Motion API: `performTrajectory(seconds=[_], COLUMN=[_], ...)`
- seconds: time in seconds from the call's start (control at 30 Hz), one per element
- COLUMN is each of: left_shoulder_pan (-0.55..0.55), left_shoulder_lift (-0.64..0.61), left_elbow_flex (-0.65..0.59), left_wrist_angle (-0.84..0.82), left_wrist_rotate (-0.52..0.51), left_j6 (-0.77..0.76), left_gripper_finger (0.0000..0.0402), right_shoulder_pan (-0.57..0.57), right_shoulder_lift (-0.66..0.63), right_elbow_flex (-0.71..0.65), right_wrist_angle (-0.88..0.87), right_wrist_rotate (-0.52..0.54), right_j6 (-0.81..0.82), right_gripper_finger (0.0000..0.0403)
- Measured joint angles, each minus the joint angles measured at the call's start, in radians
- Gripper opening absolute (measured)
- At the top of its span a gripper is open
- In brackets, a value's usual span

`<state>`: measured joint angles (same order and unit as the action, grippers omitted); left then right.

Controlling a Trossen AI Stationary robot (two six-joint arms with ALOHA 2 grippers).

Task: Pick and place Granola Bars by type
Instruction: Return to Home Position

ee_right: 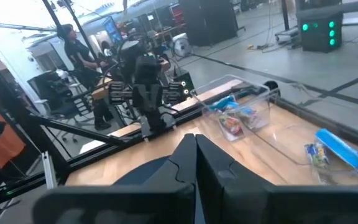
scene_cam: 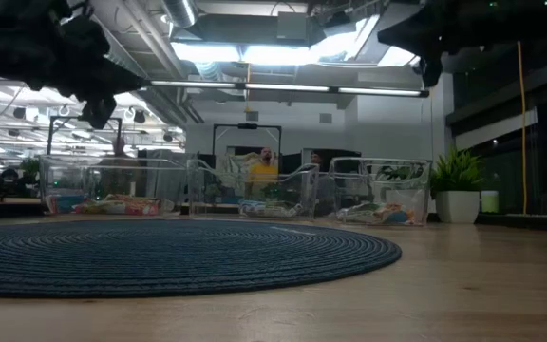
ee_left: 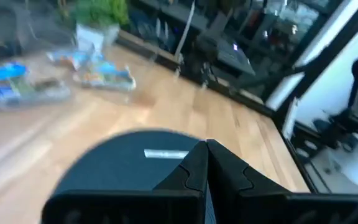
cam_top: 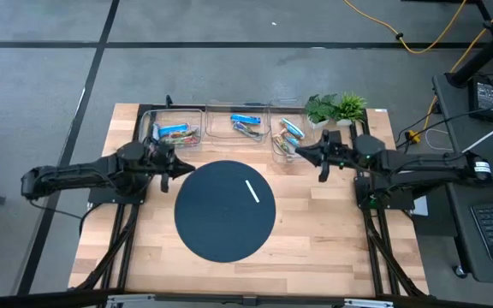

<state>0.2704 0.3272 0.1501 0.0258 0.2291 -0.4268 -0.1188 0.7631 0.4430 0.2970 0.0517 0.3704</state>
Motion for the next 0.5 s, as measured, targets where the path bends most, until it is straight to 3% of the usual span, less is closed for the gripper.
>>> performTrajectory(seconds=[0.1, 0.23, 0.43, 0.5], left_shoulder_pan=[-0.049, -0.08, -0.105, -0.113], left_shoulder_lift=[-0.041, -0.148, -0.326, -0.327], left_elbow_flex=[-0.047, -0.142, -0.141, -0.14], left_wrist_angle=[0.011, 0.103, 0.075, 0.073], left_wrist_rotate=[-0.073, -0.135, -0.309, -0.358], left_j6=[0.007, -0.118, -0.093, -0.065], left_gripper_finger=[0.0002, 0.0001, 0.0001, 0.0001], right_shoulder_pan=[0.0, 0.0, 0.007, 0.013], right_shoulder_lift=[0.0, 0.0, 0.0, 0.0], right_elbow_flex=[0.013, 0.019, 0.019, 0.02], right_wrist_angle=[0.002, 0.0, -0.006, -0.008], right_wrist_rotate=[-0.001, -0.006, -0.028, -0.028], right_j6=[-0.014, -0.032, -0.008, -0.011], right_gripper_finger=[0.0005, 0.0005, 0.0006, 0.0006])
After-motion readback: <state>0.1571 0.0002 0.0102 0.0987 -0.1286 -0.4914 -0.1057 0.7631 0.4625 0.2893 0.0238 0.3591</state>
